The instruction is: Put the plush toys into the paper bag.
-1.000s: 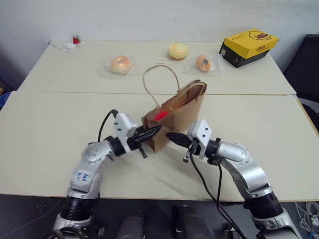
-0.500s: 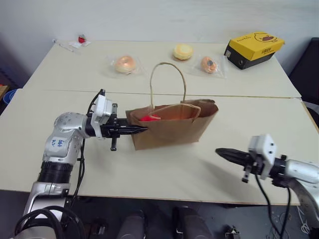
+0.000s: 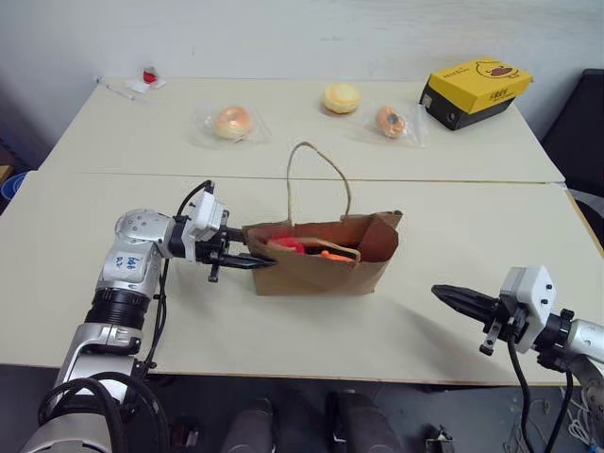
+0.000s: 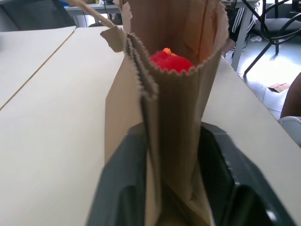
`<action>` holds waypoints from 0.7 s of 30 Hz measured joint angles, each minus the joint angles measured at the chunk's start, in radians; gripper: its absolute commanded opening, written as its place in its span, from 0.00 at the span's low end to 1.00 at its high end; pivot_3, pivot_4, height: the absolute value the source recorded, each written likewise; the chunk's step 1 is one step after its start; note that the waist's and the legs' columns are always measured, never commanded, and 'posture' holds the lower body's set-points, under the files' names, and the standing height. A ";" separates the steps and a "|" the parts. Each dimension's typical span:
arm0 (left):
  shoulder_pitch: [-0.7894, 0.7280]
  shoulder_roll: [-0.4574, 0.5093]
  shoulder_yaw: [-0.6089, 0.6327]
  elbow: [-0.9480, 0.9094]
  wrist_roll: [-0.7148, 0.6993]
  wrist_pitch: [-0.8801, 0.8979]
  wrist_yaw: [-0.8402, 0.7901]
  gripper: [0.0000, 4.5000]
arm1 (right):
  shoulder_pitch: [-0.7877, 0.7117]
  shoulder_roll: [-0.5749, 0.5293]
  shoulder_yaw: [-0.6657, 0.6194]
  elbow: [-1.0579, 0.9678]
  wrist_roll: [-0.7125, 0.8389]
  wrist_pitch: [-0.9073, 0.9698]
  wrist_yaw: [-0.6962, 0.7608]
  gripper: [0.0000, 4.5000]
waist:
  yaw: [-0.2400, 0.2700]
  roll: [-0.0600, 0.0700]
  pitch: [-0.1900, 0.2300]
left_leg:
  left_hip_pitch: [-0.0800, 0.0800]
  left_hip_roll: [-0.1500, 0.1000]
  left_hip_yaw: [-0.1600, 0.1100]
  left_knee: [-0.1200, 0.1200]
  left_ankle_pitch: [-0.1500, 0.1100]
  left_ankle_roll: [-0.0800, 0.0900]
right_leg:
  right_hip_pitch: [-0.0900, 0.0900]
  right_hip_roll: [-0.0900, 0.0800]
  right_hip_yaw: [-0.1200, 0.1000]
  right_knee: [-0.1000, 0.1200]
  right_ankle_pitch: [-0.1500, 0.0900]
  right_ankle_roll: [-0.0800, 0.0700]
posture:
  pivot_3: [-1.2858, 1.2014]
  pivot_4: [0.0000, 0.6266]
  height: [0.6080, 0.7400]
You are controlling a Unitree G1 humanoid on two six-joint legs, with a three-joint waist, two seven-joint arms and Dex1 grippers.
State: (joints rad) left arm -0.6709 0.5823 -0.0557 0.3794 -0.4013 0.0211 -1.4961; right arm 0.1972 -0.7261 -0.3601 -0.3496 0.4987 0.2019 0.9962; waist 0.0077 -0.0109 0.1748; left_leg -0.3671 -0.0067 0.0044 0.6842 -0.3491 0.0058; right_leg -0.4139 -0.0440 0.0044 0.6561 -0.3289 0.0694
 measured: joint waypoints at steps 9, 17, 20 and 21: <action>0.131 0.096 0.099 -0.106 -0.011 0.025 0.088 1.00 | -0.023 0.006 0.004 -0.002 0.075 0.061 0.008 0.45 | -0.011 0.000 0.000 | 0.000 0.000 -0.001 0.000 0.000 0.000 | 0.000 0.000 0.000 0.000 0.000 0.000 | 0.52 0.24 1.00; 0.327 0.187 0.246 -0.211 -0.026 0.043 0.187 1.00 | -0.108 -0.053 0.000 0.039 0.070 0.034 0.055 0.99 | -0.007 0.000 0.000 | 0.001 0.000 -0.001 0.000 -0.001 0.001 | 0.001 -0.002 -0.001 -0.003 0.000 0.000 | 0.52 0.24 1.00; 0.349 0.175 0.255 -0.220 -0.028 0.050 0.227 1.00 | -0.134 -0.054 0.004 0.086 0.050 0.015 0.064 0.99 | 0.002 0.000 0.000 | 0.001 0.000 -0.001 0.000 -0.001 0.001 | 0.001 -0.002 -0.001 -0.003 0.000 0.000 | 0.52 0.24 1.00; 0.350 0.164 0.255 -0.227 -0.029 0.054 0.239 1.00 | -0.143 -0.054 0.006 0.101 0.040 0.009 0.065 0.99 | 0.004 0.000 0.000 | 0.001 0.000 -0.001 0.000 -0.001 0.001 | 0.001 -0.002 -0.001 -0.003 0.000 0.000 | 0.52 0.24 1.00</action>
State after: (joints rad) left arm -0.3207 0.7464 0.1992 0.1523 -0.4304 0.0746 -1.2573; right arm 0.0542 -0.7800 -0.3545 -0.2484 0.5388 0.2112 1.0609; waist 0.0114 -0.0106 0.1747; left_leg -0.3666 -0.0065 0.0038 0.6839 -0.3497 0.0068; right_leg -0.4132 -0.0461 0.0039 0.6534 -0.3289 0.0694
